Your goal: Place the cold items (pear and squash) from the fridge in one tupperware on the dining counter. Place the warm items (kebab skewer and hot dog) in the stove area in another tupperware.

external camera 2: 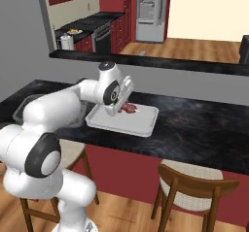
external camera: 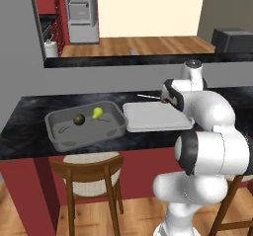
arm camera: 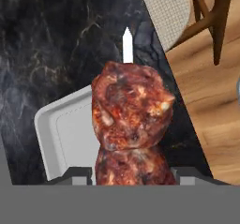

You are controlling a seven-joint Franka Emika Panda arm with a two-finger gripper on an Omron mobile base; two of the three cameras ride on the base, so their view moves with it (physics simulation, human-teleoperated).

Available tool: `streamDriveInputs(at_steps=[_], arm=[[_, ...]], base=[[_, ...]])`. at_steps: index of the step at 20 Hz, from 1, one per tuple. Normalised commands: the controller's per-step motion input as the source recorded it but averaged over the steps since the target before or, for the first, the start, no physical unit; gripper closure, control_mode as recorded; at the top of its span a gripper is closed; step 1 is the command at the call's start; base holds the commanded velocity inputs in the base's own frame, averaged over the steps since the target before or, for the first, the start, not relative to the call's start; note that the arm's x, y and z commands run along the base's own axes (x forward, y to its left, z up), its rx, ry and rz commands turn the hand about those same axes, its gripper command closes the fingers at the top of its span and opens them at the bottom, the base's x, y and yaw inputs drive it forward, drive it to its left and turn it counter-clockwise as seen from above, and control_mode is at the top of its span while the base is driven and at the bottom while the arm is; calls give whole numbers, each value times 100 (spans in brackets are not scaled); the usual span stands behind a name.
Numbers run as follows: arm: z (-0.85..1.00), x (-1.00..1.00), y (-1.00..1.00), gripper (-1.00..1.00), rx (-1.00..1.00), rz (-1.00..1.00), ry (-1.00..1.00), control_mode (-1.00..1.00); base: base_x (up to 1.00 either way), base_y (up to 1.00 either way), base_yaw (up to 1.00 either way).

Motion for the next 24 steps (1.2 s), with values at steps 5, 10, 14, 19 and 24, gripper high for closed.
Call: streamDriveInputs(at_steps=[5, 10, 14, 19, 24], arm=[[-35, 95, -11, 100, 10, 30, -2, -100], [-50, 75, -41, 100, 11, 23, 0, -100], [-67, 67, -51, 100, 10, 18, 3, -100], [-60, 82, -5, 100, 2, 12, 4, -100], [-38, 67, 23, 100, 0, 2, 0, -100]], base=[[0, 0, 0], [0, 0, 0], [0, 0, 0], [0, 0, 0], [0, 0, 0]])
